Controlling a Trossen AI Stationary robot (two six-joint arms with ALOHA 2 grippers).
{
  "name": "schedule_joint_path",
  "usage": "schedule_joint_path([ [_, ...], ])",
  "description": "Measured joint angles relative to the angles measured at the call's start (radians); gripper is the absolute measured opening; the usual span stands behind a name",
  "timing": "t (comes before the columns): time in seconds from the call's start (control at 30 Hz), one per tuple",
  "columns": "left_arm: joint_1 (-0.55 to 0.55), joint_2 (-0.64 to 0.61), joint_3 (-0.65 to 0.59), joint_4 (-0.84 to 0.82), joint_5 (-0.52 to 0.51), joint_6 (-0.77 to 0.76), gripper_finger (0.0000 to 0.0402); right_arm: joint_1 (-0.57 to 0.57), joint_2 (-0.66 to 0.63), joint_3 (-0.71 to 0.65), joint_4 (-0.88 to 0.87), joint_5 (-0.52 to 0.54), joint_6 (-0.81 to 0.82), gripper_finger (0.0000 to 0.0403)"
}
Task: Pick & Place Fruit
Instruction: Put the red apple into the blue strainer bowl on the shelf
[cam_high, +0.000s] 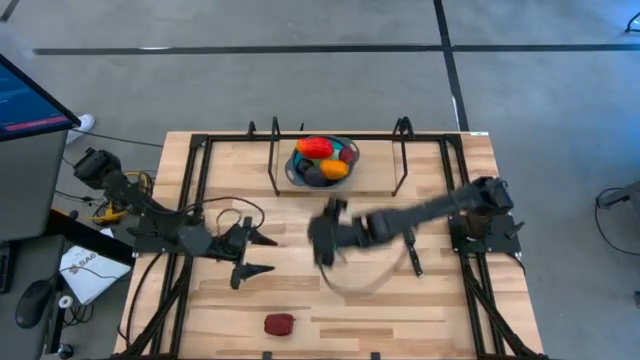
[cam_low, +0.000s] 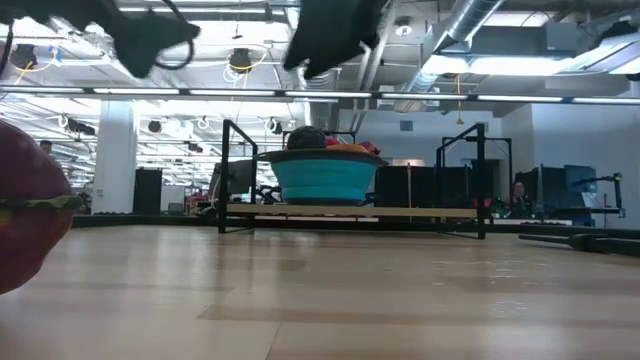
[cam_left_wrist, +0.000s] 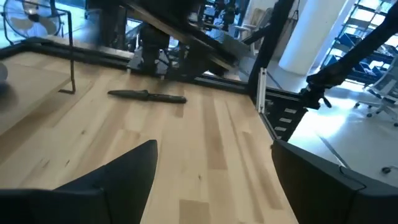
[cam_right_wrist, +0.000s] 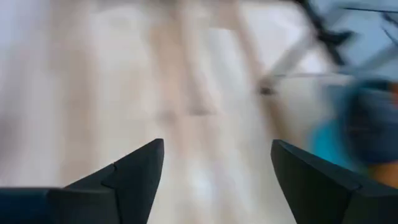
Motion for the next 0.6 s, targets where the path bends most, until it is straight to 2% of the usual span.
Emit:
schedule_joint_path([
  [0.13, -0.145, -0.038, 0.0, -0.009, -0.123, -0.001, 0.0309, 0.159, 0.002, -0.107, 0.224, 0.004, 0.049, 0.0289],
  [0.27, -0.27, -0.014, 0.005, -0.014, -0.225, -0.016, 0.0309, 0.257, 0.007, -0.153, 0.413, 0.004, 0.078, 0.0289],
  [0.43, -0.365, 0.098, 0.1, -0.038, -0.264, -0.045, 0.0309, 0.306, 0.008, -0.16, 0.465, 0.003, 0.139, 0.0289],
  [0.6, -0.435, 0.247, 0.242, -0.217, -0.255, -0.058, 0.0309, 0.316, 0.008, -0.166, 0.462, 0.004, 0.228, 0.0289],
])
